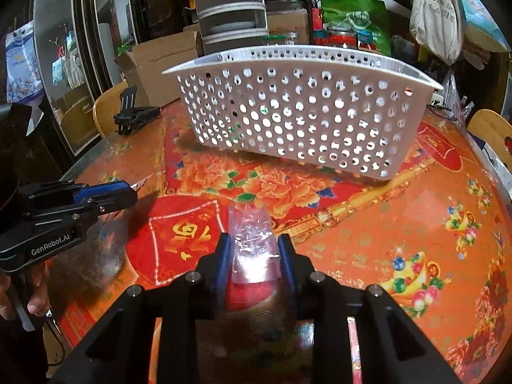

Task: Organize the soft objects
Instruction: 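Lift the packet and plastic bag over the white basket with both tools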

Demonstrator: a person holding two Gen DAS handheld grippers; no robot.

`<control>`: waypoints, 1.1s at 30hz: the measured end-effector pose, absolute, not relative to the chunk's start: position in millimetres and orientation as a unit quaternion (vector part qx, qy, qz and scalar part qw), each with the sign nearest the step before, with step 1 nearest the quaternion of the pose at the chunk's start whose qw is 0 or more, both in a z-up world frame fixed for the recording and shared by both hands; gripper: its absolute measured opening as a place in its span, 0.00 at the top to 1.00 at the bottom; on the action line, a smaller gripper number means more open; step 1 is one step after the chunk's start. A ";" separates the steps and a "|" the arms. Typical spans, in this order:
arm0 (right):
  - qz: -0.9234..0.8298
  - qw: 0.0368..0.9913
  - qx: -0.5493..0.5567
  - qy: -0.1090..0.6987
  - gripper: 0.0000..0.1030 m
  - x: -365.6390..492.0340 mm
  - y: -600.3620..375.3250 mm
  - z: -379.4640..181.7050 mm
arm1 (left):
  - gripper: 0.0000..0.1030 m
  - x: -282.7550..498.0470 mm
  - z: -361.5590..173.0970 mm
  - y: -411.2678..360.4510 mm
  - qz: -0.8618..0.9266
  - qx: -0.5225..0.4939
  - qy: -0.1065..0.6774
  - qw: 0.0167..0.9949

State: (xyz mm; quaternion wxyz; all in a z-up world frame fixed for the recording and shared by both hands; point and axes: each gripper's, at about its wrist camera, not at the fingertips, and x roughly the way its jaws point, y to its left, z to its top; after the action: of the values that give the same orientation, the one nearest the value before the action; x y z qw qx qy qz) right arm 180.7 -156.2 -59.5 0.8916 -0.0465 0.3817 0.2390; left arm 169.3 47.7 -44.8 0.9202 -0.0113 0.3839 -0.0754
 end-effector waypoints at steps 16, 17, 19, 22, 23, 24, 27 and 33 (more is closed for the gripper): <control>0.229 0.926 -0.037 0.296 0.73 166.2 -186.4 17.9 | 0.88 186.0 33.4 26.1 -0.115 -0.011 0.326 0.938; 0.227 0.928 -0.039 0.292 0.73 165.9 -187.5 22.2 | 0.88 187.3 38.7 23.8 -0.118 -0.009 0.322 0.939; 0.225 0.930 -0.042 0.286 0.73 168.0 -189.5 32.6 | 0.88 189.4 49.4 18.2 -0.123 -0.005 0.315 0.941; 0.222 0.933 -0.043 0.279 0.73 171.5 -193.5 46.8 | 0.88 193.0 67.4 10.3 -0.133 -0.001 0.304 0.944; 0.219 0.935 -0.045 0.275 0.73 172.3 -194.6 52.1 | 0.88 193.6 70.8 8.7 -0.135 0.000 0.302 0.944; 0.218 0.936 -0.046 0.274 0.73 172.9 -195.5 55.4 | 0.88 194.2 75.6 6.6 -0.138 0.002 0.298 0.944; 0.216 0.937 -0.043 0.271 0.73 177.6 -198.5 66.5 | 0.88 197.3 90.5 0.2 -0.143 0.005 0.290 0.946; 0.212 0.936 -0.046 0.278 0.73 196.8 -202.5 82.2 | 0.89 210.8 111.5 -8.5 -0.144 0.008 0.285 0.948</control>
State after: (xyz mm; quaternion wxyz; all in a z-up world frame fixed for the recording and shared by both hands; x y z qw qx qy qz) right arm 196.8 -202.5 82.2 0.9359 -0.0457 0.2778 0.2117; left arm 210.8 -8.5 111.5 0.9476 0.0078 0.2848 -0.1442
